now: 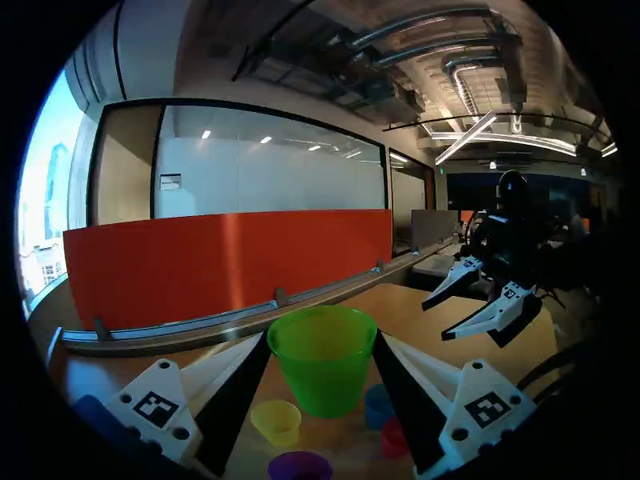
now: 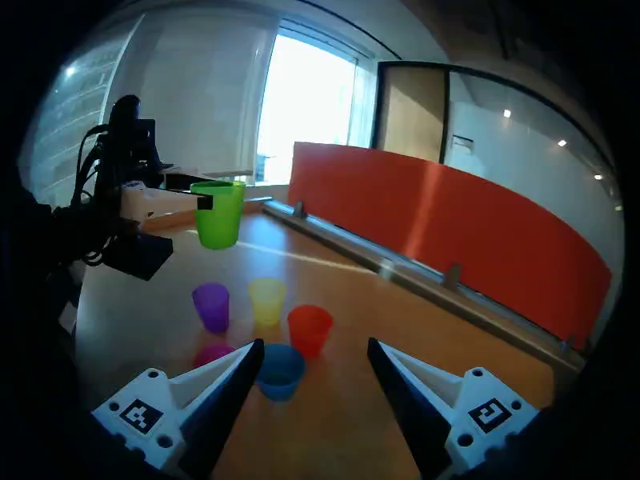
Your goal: Pour water
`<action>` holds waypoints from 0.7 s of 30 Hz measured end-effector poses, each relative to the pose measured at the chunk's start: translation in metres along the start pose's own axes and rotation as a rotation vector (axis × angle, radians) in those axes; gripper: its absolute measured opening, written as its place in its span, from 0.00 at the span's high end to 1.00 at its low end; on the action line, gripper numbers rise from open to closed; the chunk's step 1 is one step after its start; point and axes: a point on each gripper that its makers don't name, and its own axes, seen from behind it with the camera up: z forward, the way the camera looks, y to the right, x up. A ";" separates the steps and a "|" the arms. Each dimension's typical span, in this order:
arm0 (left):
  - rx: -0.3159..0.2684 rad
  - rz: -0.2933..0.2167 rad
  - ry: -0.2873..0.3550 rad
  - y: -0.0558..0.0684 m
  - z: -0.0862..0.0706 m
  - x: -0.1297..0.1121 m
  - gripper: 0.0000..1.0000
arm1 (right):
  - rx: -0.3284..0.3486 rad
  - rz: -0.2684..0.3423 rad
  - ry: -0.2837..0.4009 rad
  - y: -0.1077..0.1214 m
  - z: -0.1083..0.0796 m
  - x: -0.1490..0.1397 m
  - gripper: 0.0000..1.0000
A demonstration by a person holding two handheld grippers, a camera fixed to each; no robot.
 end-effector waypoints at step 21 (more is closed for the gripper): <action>0.028 0.007 -0.008 -0.009 -0.011 -0.005 0.11 | 0.100 -0.024 -0.078 -0.012 0.044 -0.022 0.00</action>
